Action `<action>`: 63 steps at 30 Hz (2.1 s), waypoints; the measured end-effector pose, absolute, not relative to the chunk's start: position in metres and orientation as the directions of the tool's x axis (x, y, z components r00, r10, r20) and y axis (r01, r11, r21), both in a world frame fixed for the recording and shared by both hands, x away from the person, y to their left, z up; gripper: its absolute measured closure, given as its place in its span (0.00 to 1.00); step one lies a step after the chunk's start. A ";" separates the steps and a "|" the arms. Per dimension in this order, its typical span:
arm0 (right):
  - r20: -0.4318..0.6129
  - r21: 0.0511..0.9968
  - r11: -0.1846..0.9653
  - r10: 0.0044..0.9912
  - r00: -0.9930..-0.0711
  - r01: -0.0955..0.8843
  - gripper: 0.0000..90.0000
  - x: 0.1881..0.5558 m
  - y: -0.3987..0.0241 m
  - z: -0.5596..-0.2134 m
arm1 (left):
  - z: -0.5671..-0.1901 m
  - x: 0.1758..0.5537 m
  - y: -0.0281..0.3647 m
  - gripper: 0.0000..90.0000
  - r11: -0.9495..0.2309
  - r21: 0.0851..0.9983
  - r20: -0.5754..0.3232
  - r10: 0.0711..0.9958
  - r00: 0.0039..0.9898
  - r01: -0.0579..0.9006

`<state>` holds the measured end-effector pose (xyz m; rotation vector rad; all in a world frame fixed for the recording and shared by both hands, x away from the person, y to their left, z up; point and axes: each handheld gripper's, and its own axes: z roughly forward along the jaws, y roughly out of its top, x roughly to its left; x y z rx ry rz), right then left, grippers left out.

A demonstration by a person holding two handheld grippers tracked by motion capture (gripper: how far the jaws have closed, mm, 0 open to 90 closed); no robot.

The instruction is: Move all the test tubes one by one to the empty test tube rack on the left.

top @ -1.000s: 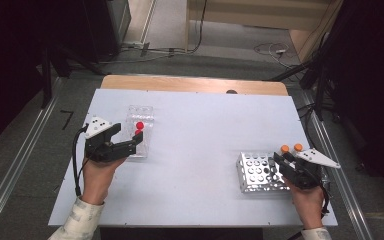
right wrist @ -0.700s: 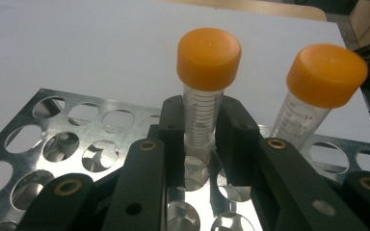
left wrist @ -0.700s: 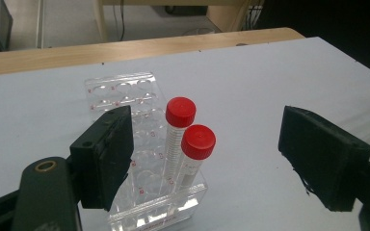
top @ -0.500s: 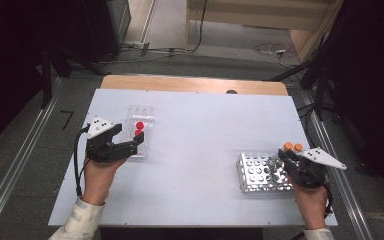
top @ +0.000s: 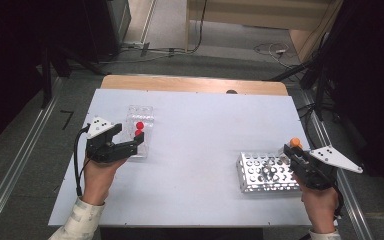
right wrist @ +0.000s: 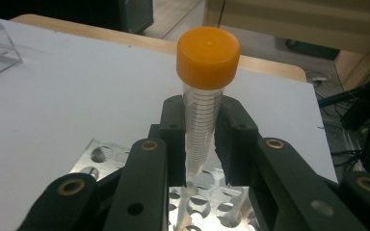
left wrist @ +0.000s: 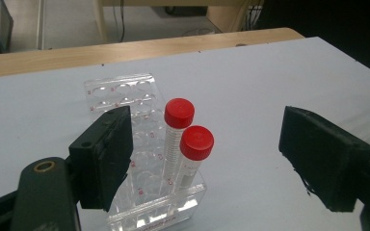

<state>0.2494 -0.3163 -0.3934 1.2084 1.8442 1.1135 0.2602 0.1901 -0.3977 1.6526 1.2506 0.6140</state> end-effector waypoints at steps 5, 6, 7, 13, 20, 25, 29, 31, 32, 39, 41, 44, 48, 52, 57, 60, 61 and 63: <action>-0.074 0.903 0.230 0.915 -0.398 0.362 0.80 0.247 -0.305 -0.392 | -0.397 0.259 0.188 0.22 -0.038 0.892 -0.142 0.923 0.358 0.451; -0.069 0.902 0.231 0.911 -0.407 0.364 0.80 0.247 -0.303 -0.393 | -0.397 0.259 0.187 0.22 -0.038 0.892 -0.143 0.922 0.359 0.451; -0.069 0.901 0.236 0.907 -0.416 0.365 0.80 0.247 -0.300 -0.394 | -0.397 0.259 0.187 0.22 -0.037 0.891 -0.144 0.922 0.360 0.452; -0.065 0.898 0.255 0.883 -0.465 0.359 0.80 0.249 -0.282 -0.394 | -0.396 0.259 0.186 0.22 -0.041 0.890 -0.145 0.919 0.366 0.455; -0.071 0.897 0.293 0.833 -0.548 0.330 0.80 0.248 -0.251 -0.393 | -0.394 0.257 0.183 0.22 -0.051 0.894 -0.138 0.914 0.382 0.446; -0.083 0.891 0.327 0.799 -0.595 0.314 0.80 0.250 -0.227 -0.395 | -0.393 0.255 0.179 0.21 -0.054 0.895 -0.140 0.909 0.392 0.443; -0.090 0.885 0.353 0.770 -0.631 0.304 0.80 0.252 -0.208 -0.398 | -0.393 0.254 0.173 0.21 -0.068 0.894 -0.136 0.900 0.414 0.442; -0.086 0.881 0.363 0.754 -0.651 0.304 0.80 0.253 -0.198 -0.400 | -0.393 0.253 0.169 0.21 -0.077 0.895 -0.131 0.895 0.426 0.439; -0.080 0.879 0.365 0.745 -0.662 0.305 0.80 0.253 -0.193 -0.402 | -0.393 0.252 0.167 0.21 -0.074 0.896 -0.138 0.891 0.433 0.438; -0.073 0.862 0.407 0.690 -0.720 0.302 0.80 0.256 -0.163 -0.411 | -0.389 0.246 0.151 0.21 -0.090 0.903 -0.144 0.858 0.494 0.419; -0.070 0.858 0.416 0.676 -0.733 0.302 0.80 0.257 -0.155 -0.414 | -0.390 0.244 0.146 0.21 -0.107 0.903 -0.135 0.849 0.511 0.416; -0.070 0.848 0.436 0.655 -0.753 0.300 0.80 0.257 -0.142 -0.418 | -0.392 0.243 0.137 0.21 -0.123 0.901 -0.132 0.835 0.534 0.416; -0.067 0.844 0.449 0.631 -0.773 0.294 0.80 0.258 -0.125 -0.422 | -0.395 0.241 0.127 0.21 -0.143 0.896 -0.136 0.814 0.565 0.421; -0.062 0.838 0.460 0.614 -0.787 0.293 0.80 0.260 -0.111 -0.426 | -0.396 0.239 0.119 0.21 -0.154 0.896 -0.134 0.801 0.583 0.416; -0.049 0.832 0.469 0.596 -0.801 0.298 0.80 0.261 -0.100 -0.429 | -0.398 0.238 0.113 0.23 -0.167 0.895 -0.138 0.778 0.613 0.413; -0.044 0.829 0.474 0.586 -0.809 0.298 0.80 0.259 -0.094 -0.431 | -0.400 0.238 0.110 0.28 -0.175 0.893 -0.142 0.766 0.627 0.416; -0.045 0.826 0.478 0.583 -0.811 0.297 0.80 0.259 -0.093 -0.432 | -0.400 0.237 0.109 0.29 -0.177 0.894 -0.136 0.767 0.627 0.411; -0.043 0.825 0.480 0.579 -0.814 0.298 0.80 0.257 -0.091 -0.432 | -0.400 0.236 0.108 0.35 -0.178 0.900 -0.129 0.762 0.634 0.397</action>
